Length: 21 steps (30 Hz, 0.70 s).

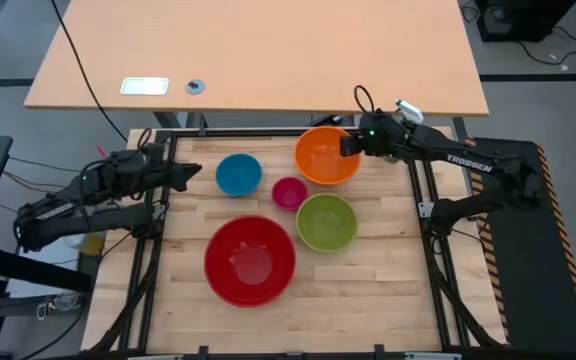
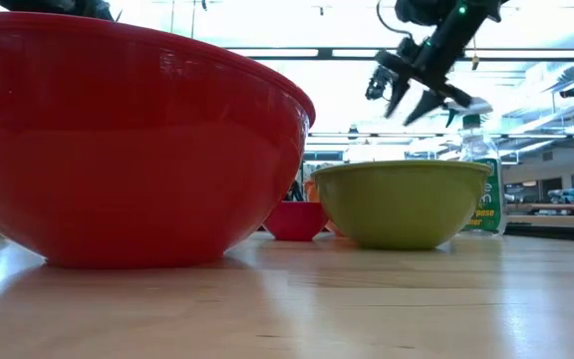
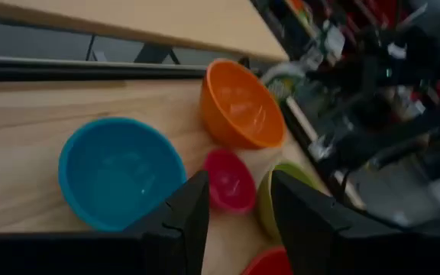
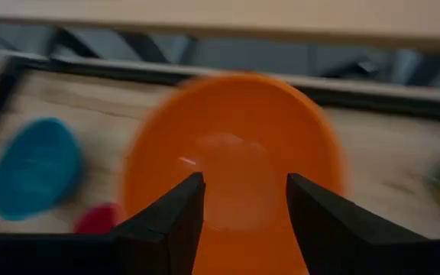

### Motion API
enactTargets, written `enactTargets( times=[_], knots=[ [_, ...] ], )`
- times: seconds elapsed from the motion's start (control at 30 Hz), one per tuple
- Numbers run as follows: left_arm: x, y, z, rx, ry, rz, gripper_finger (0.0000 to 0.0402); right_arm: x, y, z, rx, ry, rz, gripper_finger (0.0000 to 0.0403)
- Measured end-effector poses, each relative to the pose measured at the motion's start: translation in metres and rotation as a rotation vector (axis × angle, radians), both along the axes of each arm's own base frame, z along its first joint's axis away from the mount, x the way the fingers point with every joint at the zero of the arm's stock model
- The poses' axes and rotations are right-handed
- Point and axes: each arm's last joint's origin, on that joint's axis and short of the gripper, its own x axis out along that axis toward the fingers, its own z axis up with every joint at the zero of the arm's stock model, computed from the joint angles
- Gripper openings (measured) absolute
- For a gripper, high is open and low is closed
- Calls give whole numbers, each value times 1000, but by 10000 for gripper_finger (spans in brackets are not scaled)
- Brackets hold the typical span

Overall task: Nest bowls inside each other
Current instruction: Stack the orange bowl on top of the red bowl

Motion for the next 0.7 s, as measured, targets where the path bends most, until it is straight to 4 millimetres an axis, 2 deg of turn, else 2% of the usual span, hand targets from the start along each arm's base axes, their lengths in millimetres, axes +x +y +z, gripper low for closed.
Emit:
enactTargets(
  times=[0.2,0.4,0.53,0.7],
  knots=[
    [8,3,-2,75,78,-14,144,-20,-1,-21,166,132,-50,247],
    [20,9,-7,56,135,41,152,-27,-10,-43,235,101,-77,302],
    [25,11,-6,76,132,33,186,-29,-15,-53,247,55,-90,312],
    [25,12,-6,113,144,52,235,-25,-20,-70,235,13,-76,304]
  ],
)
